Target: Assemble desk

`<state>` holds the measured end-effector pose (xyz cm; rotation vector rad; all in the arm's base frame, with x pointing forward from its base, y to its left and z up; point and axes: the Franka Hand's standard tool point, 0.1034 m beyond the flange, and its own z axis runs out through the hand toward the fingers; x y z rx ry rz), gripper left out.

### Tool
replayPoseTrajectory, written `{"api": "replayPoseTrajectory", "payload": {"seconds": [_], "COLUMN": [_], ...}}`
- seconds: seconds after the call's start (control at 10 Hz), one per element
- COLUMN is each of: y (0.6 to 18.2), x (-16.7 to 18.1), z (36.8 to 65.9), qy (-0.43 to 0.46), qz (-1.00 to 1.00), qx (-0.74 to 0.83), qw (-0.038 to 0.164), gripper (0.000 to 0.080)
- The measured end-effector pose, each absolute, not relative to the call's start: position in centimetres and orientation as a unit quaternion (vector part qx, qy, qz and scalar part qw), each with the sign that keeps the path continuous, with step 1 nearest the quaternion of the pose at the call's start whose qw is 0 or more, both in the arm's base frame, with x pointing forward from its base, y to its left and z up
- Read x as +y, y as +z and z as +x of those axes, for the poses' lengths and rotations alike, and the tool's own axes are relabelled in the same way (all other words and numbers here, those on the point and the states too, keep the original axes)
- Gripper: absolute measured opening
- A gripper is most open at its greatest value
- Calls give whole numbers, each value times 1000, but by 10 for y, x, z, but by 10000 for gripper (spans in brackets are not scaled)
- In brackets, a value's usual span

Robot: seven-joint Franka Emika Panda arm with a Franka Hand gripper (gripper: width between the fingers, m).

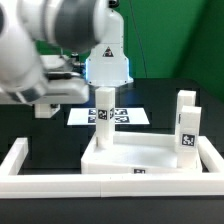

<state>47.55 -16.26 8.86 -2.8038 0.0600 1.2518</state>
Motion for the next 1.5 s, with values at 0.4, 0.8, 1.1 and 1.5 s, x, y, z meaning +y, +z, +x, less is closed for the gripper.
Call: {"api": "replayPoseTrajectory", "payload": {"seconds": [0.4,0.8,1.1,1.5], "y": [99,98,126,120], "x": [-163,-163,-150,-152], "z": [486,486,508,507], "qy": [384,384,376,374], "qz": [-923,-923,-923,-924], "qx": [10,9,-79,-76], "qw": [32,32,-23,-22], "gripper": [290,290,290,290]}}
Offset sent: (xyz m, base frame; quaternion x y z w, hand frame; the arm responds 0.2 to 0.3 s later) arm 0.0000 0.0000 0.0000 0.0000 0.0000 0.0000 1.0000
